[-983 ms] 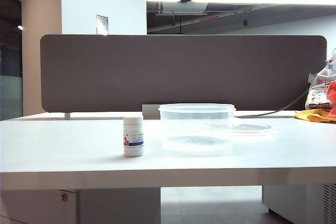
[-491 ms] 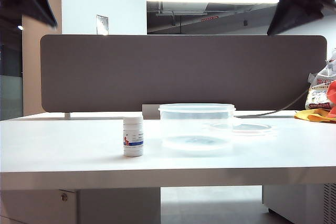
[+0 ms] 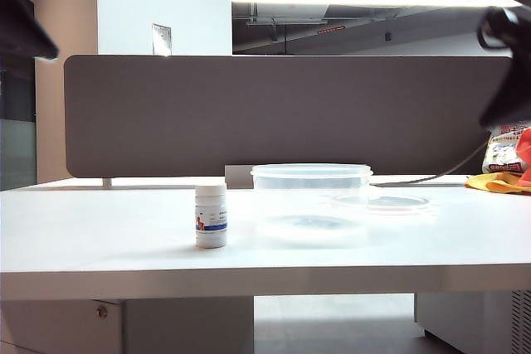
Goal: Remove the lid of the round box, pick up the small white medicine bottle inside, and place it on the table.
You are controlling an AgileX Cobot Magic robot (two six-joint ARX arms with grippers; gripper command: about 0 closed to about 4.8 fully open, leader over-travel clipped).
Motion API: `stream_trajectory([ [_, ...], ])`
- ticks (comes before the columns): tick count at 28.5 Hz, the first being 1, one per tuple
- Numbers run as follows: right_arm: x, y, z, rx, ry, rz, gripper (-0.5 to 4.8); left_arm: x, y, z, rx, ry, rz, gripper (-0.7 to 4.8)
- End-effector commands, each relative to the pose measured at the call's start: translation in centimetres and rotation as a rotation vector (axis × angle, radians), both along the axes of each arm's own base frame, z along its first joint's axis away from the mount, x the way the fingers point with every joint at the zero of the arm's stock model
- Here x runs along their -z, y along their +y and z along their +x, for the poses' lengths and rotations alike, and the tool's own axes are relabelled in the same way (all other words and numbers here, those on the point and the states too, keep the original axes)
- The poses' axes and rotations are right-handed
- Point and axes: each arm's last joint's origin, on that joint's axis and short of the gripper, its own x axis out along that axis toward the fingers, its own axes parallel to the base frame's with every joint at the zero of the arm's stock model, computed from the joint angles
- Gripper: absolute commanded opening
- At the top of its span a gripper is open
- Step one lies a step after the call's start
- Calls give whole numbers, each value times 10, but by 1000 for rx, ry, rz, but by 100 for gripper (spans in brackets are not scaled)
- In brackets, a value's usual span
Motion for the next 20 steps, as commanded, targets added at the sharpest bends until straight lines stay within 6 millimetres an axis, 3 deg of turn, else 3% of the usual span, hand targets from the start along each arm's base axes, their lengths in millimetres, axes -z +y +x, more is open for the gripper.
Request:
stream_trajectory([
  [1,16,-3,-14,12,-50,7,-1,21,5,-24,-79,-31,-27,14],
  [9,49,-9,-45,62,-98,21,-1,83,12,-63,-214,0,-118,14],
  [15,83,-13,-65,69,-35,33,-1,101,13,-74,-215,52,-102,18],
  [20,84,-13,-66,59,-44,40,0,101,12,-74,-187,59,-115,21],
])
